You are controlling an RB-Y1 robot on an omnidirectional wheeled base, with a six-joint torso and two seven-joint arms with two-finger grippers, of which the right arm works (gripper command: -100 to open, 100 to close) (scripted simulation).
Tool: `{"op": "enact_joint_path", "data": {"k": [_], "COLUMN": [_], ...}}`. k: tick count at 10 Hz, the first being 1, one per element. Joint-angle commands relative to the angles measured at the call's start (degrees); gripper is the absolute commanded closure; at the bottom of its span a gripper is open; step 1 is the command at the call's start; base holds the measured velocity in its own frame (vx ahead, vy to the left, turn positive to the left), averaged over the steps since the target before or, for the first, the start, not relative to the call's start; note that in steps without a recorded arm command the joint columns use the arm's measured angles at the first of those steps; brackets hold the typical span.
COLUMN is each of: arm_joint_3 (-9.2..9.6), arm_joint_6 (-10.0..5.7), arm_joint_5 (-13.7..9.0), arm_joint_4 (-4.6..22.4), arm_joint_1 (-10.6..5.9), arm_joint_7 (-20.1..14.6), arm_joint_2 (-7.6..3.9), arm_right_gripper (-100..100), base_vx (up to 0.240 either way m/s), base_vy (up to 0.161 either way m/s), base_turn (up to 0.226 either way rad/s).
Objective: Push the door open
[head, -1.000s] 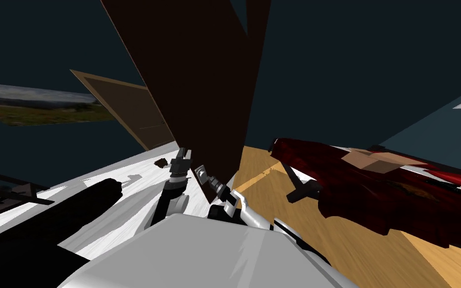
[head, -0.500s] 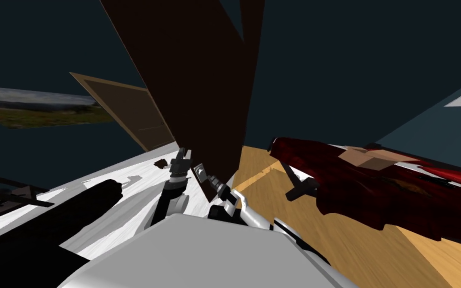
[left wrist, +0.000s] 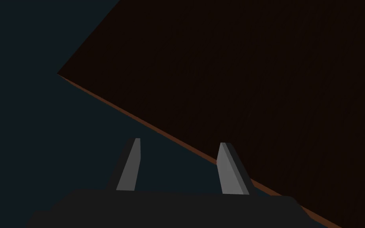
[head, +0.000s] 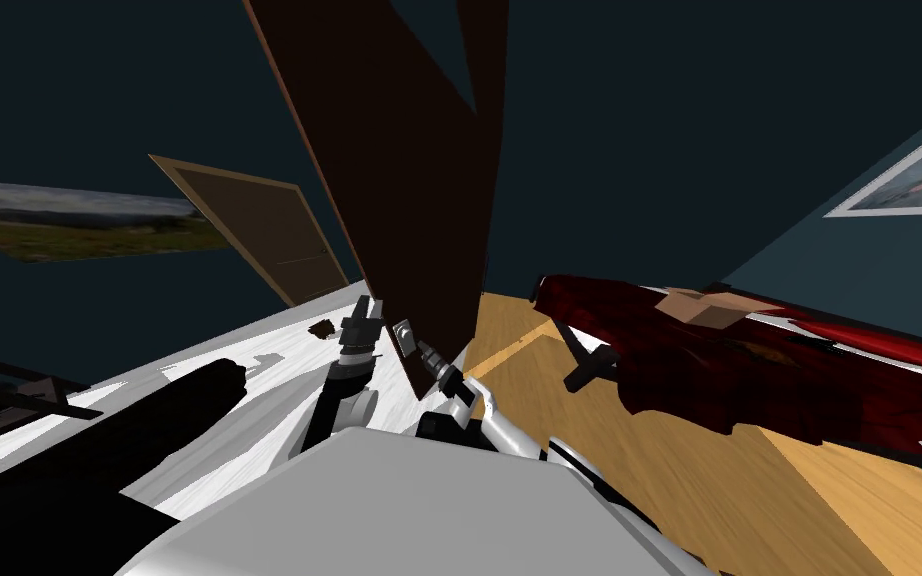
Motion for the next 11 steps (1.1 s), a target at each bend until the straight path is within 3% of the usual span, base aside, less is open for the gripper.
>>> {"op": "enact_joint_path", "data": {"k": [1,6,7,8,11], "arm_joint_3": [-0.3,-1.43,-1.3,-1.3,-1.3], "arm_joint_6": [-0.08,-0.33,-0.29,-0.29,-0.29], "arm_joint_5": [0.08,0.36,0.32,0.32,0.32], "arm_joint_4": [0.37,1.68,1.47,1.47,1.47], "arm_joint_1": [-0.04,-0.18,-0.15,-0.15,-0.15], "arm_joint_7": [0.19,0.81,0.72,0.72,0.72], "arm_joint_2": [0.06,1.4,1.14,1.14,1.14], "arm_right_gripper": [-100,-100,-100,100,100], "base_vx": [0.074,0.125,0.057,-0.012,-0.016], "base_vy": [0.141,0.183,0.067,-0.009,-0.022], "base_turn": [0.024,0.029,-0.003,-0.002,0.002]}}
